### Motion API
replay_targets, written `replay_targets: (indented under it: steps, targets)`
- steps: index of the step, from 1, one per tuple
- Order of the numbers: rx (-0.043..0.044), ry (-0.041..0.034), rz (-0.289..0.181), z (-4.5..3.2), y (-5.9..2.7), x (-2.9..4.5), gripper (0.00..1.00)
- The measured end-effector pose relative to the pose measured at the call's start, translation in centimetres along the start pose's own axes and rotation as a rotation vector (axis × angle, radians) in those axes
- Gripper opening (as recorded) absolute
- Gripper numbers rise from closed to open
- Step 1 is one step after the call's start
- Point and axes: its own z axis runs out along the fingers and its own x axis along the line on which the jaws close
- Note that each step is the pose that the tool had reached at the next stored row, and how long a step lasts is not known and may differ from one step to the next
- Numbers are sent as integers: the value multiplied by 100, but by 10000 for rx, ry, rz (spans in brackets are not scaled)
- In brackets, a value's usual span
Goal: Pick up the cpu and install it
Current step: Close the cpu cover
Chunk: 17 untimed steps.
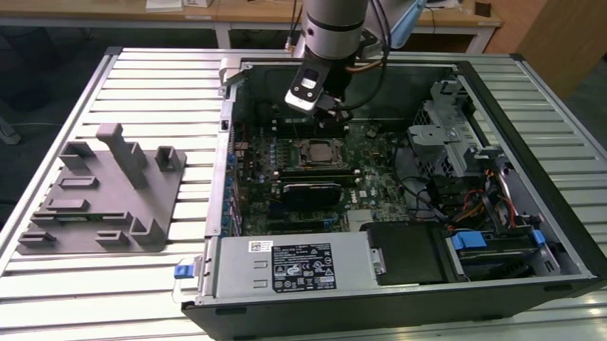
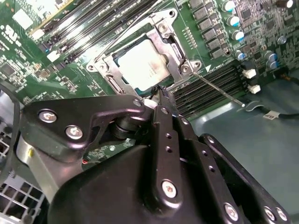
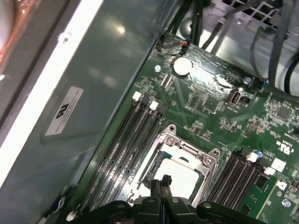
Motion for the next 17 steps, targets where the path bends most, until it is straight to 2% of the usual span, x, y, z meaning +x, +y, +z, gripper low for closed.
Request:
replay_targets:
  steps: [17]
  targets:
    - [101, 60, -1843, 3, 0, 0, 11]
